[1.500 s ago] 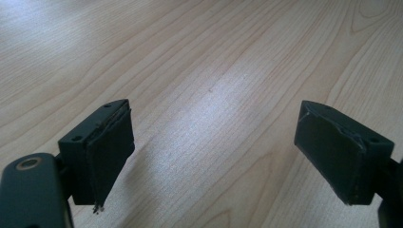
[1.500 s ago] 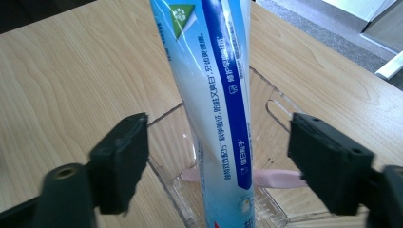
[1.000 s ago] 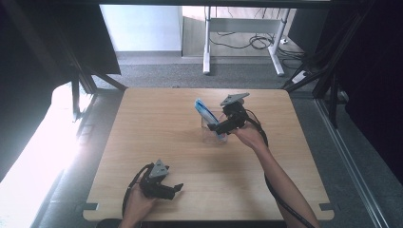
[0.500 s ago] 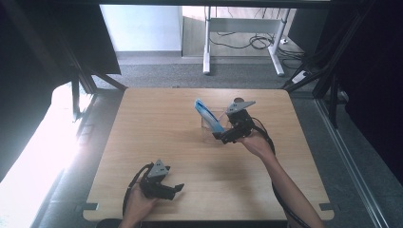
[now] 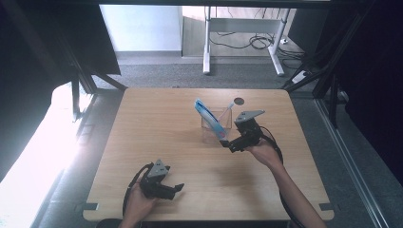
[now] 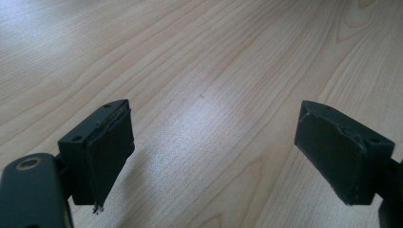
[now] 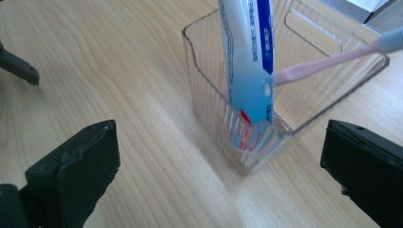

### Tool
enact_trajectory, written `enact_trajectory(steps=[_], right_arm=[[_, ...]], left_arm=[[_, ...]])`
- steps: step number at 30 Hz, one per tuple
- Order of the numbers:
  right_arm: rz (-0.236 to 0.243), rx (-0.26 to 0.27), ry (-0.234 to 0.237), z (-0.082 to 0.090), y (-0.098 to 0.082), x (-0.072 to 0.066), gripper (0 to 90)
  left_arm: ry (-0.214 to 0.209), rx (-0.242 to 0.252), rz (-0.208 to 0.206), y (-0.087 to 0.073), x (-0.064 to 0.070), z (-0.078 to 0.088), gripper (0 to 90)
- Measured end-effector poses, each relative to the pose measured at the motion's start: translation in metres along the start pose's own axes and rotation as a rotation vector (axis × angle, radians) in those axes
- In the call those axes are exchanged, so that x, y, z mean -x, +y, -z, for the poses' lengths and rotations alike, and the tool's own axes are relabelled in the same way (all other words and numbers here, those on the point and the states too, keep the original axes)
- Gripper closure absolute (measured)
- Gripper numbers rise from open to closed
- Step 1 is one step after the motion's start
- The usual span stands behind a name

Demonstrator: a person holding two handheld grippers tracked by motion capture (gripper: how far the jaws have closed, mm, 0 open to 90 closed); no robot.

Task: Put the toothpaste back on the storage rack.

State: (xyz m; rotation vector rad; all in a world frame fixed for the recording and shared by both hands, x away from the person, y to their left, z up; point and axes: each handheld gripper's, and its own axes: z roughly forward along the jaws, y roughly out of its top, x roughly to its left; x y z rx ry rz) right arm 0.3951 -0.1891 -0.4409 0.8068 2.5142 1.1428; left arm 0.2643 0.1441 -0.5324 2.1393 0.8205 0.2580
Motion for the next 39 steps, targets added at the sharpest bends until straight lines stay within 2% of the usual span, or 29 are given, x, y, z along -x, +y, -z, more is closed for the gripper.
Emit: enact_trajectory(steps=[12,20,29,34,39], right_arm=[[-0.009,0.01,-0.008,0.022,-0.021,-0.004,0.0],[-0.02,0.006,-0.03,0.036,-0.037,-0.007,0.0],[-0.031,0.015,-0.066,0.05,-0.062,-0.015,0.0],[-0.041,0.015,-0.068,0.054,-0.077,-0.02,0.0],[-0.053,-0.006,-0.083,0.056,-0.092,-0.026,0.0]], left_arm=[[0.002,-0.01,-0.002,0.0,0.0,-0.001,13.2],[0.007,-0.009,-0.003,0.0,0.0,0.0,13.2],[0.011,-0.012,-0.008,0.0,0.0,-0.001,13.2],[0.013,-0.012,-0.005,0.0,0.001,-0.001,13.2],[0.014,-0.014,-0.007,0.0,0.001,-0.001,13.2]])
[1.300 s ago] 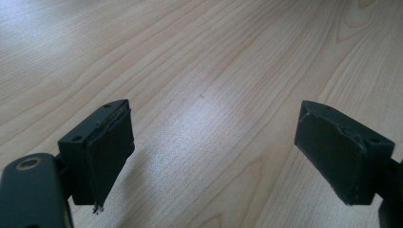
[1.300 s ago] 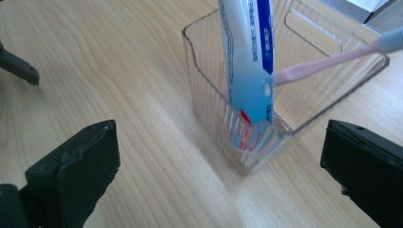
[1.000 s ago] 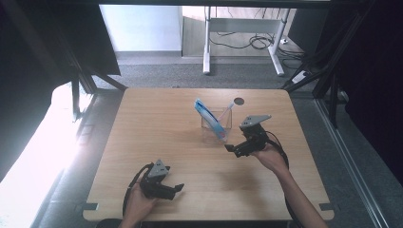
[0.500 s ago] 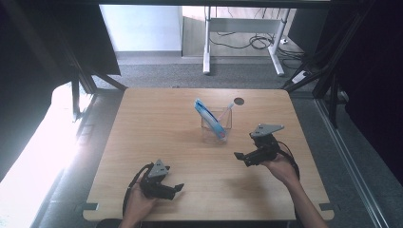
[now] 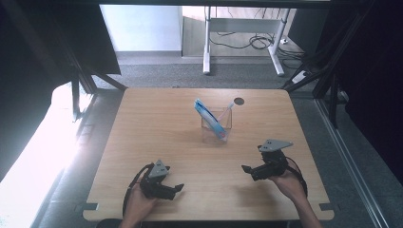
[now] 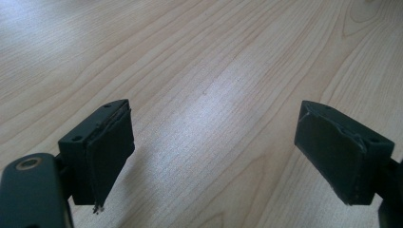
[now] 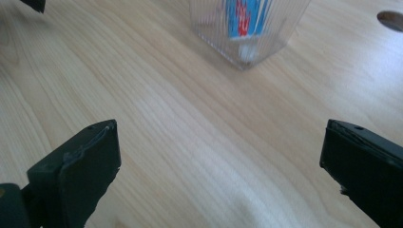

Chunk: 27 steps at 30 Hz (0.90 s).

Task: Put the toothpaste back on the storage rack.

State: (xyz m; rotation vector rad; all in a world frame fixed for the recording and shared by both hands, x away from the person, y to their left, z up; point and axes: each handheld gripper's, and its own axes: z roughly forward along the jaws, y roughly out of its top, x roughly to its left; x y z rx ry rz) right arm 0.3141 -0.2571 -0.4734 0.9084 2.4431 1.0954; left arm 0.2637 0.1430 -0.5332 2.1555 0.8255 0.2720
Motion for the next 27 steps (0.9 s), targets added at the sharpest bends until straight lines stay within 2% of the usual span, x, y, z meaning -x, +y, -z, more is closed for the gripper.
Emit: enact_trajectory(steps=[9,18,22,27], right_arm=[[-0.02,-0.013,0.0,0.001,-0.026,-0.007,0.5],[-0.013,-0.048,0.001,-0.003,-0.05,-0.015,0.5],[0.0,-0.065,-0.008,-0.007,-0.057,-0.015,0.5],[-0.008,-0.068,-0.002,-0.009,-0.062,-0.016,0.6]], left_arm=[[0.003,-0.005,-0.001,0.0,0.0,0.0,13.2],[0.006,-0.02,-0.006,-0.001,0.001,-0.001,13.2],[0.007,-0.027,-0.012,-0.001,0.002,-0.002,13.2],[0.011,-0.038,-0.012,-0.001,0.002,-0.003,13.2]])
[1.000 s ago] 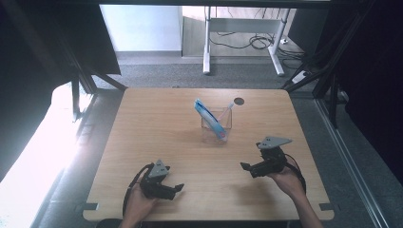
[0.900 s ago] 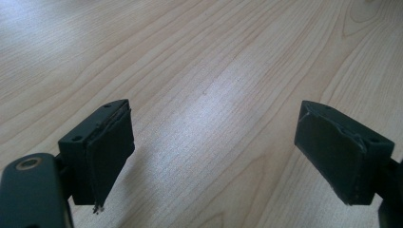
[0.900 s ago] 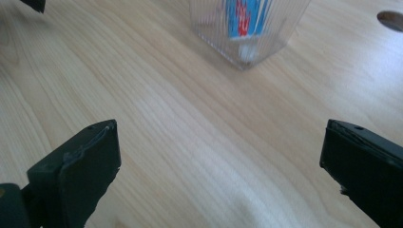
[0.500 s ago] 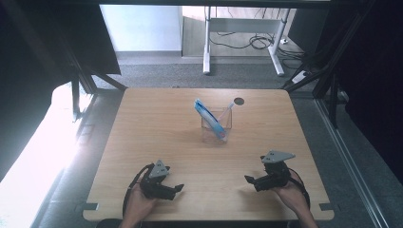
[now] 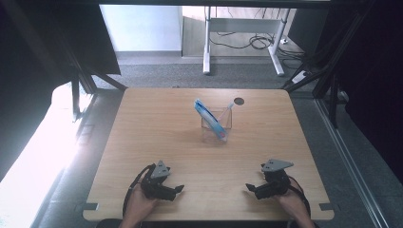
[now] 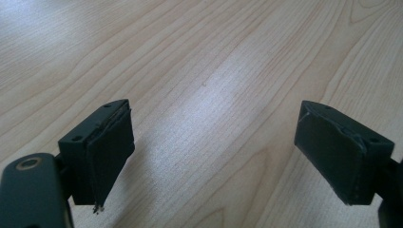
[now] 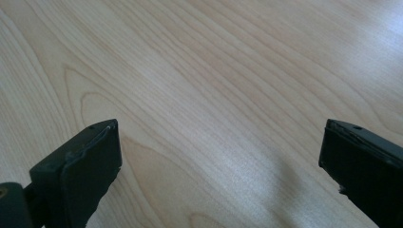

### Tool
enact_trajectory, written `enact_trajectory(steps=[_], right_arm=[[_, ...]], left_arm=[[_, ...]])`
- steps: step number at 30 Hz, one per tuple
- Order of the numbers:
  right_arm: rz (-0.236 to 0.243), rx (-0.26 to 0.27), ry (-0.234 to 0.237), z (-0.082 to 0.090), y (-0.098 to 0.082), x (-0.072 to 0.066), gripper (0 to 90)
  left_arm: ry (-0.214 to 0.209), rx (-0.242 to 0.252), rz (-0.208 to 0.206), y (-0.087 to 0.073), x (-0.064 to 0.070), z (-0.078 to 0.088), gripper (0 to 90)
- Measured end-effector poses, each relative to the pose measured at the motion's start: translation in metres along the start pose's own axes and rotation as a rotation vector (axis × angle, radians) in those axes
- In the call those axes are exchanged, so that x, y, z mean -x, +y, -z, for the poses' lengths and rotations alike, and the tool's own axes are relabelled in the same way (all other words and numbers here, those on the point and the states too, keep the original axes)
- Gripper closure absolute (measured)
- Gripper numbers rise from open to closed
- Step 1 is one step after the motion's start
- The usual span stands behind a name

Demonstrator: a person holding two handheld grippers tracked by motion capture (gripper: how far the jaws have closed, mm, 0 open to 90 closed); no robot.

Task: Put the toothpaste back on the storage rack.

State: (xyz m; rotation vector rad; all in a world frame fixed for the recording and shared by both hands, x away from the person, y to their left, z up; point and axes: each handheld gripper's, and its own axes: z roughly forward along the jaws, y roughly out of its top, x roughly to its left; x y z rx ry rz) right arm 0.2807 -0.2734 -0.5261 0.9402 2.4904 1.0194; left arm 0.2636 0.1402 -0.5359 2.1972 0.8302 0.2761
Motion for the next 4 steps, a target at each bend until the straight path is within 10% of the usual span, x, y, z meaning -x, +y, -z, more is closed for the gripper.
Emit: enact_trajectory(steps=[4], right_arm=[[0.008,-0.007,-0.001,-0.0003,-0.002,-0.0013,0.6]], left_arm=[[0.004,-0.008,-0.006,0.0008,-0.0004,-0.0003,13.2]])
